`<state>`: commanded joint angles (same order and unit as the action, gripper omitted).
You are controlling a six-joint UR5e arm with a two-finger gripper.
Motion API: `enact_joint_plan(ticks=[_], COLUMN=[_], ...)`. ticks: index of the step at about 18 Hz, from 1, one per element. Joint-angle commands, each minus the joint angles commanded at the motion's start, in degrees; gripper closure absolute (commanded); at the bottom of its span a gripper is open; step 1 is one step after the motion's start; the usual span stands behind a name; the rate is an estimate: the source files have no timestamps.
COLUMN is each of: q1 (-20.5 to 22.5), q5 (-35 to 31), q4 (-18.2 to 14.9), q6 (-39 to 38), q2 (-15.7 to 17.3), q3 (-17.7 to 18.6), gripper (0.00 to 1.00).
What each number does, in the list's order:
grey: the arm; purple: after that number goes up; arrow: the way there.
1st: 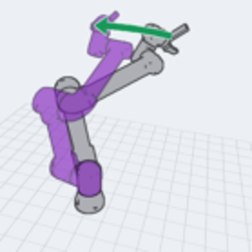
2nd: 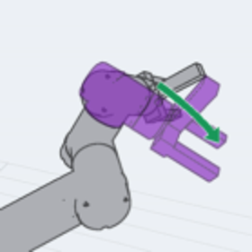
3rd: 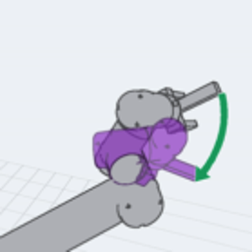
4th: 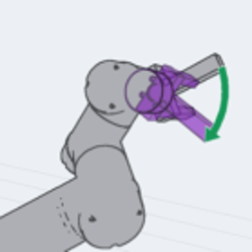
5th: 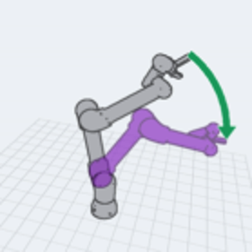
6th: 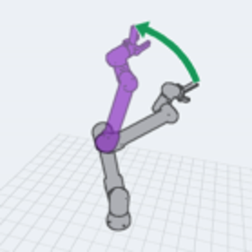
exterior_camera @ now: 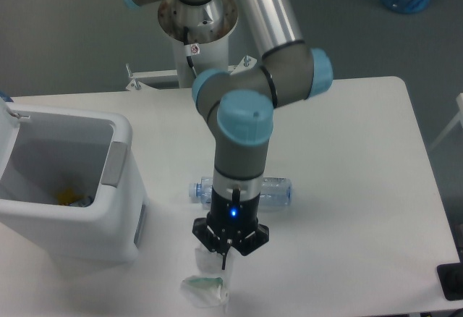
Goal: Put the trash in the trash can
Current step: 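Lower the gripper and close it on the crumpled white paper, then carry the paper over the white bin and open the gripper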
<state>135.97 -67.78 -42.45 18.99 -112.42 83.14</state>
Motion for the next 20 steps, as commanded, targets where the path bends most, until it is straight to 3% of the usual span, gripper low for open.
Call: enact_joint_plan(ticks=[8,15,16,19,20], q1=[-1.9,-9.0,-9.9,-12.7,-12.8], q5=[9.0,8.2,8.2,8.2,8.2], q4=[-0.5,-0.4,-0.4,-0.4,-0.4], q6=[-1.6,0.1,1.6,7.4,8.4], q2=[10.5,16.2,16.7,18.5,19.1], q3=[1.1,7.1,8.3,11.9,12.7], gripper=[1.0,0.98,0.89,0.43,0.38])
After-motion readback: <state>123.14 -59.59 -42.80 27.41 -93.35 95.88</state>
